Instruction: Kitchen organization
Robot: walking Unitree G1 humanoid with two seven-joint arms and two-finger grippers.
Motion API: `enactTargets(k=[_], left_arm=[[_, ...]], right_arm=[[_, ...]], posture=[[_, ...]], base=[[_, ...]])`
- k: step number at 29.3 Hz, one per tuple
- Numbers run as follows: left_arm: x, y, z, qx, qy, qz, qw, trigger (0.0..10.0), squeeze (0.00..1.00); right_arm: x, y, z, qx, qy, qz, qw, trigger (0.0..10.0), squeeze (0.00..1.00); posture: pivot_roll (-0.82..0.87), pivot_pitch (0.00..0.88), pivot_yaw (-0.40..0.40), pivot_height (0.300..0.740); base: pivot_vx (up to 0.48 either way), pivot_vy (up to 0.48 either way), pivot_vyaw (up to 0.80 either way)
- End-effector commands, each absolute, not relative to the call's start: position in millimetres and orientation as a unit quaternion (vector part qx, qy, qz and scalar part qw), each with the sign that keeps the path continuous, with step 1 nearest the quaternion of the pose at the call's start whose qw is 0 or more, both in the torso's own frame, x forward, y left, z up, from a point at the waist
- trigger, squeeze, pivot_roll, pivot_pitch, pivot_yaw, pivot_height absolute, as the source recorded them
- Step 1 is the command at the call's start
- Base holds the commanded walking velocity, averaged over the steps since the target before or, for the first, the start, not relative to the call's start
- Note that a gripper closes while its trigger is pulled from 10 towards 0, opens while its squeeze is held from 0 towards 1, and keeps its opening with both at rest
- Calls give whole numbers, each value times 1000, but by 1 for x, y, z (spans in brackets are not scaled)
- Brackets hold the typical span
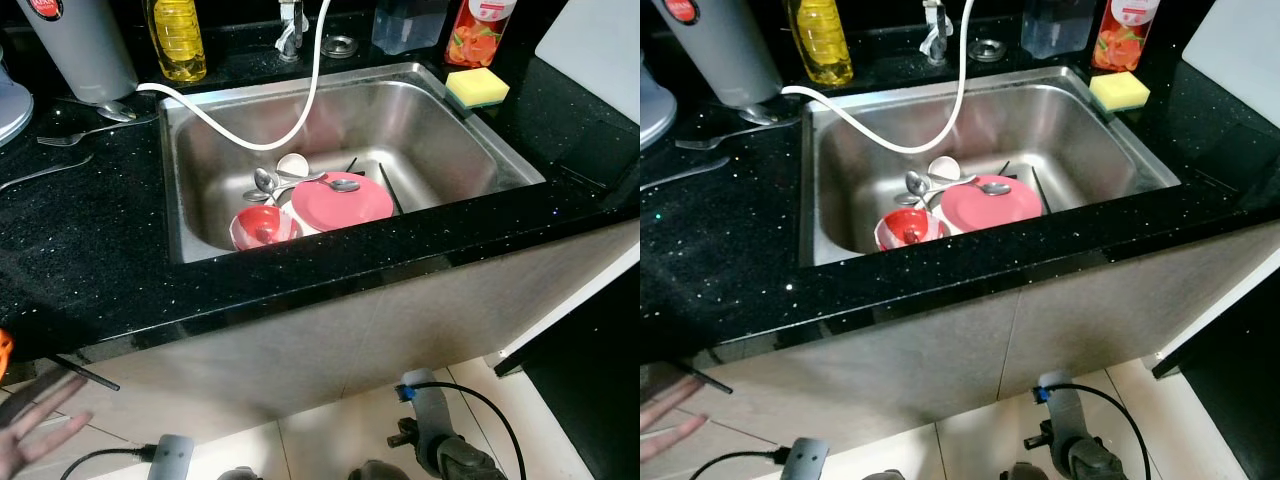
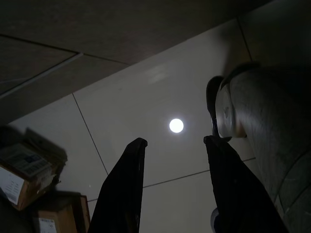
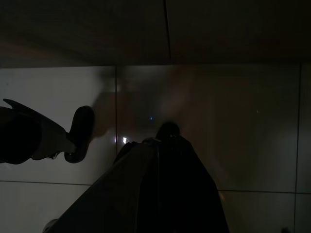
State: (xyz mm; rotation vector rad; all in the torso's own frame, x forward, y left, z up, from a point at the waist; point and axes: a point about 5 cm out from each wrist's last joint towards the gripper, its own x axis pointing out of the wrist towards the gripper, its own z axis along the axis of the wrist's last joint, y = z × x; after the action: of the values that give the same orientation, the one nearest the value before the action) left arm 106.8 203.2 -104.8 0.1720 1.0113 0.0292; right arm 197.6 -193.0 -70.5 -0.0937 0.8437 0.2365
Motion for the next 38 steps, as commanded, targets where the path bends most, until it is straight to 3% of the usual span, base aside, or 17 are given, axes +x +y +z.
enactTargets(k=[1, 15, 38], left_arm=[[98, 205, -108, 81, 500, 19, 862, 10000, 0], [95, 205, -109, 80, 510, 15, 856, 10000, 0], [85, 203, -112, 80, 531, 13, 843, 10000, 0]], right_arm=[[190, -192, -75, -43, 420, 118, 899, 10000, 0], [196, -191, -71, -46, 411, 127, 902, 10000, 0], [194, -191, -73, -54, 415, 130, 899, 10000, 0]], posture=[[45, 59, 5, 740], [46, 47, 2, 740], [44, 64, 2, 740]], base=[[0, 0, 0], [0, 0, 0], [0, 0, 790]])
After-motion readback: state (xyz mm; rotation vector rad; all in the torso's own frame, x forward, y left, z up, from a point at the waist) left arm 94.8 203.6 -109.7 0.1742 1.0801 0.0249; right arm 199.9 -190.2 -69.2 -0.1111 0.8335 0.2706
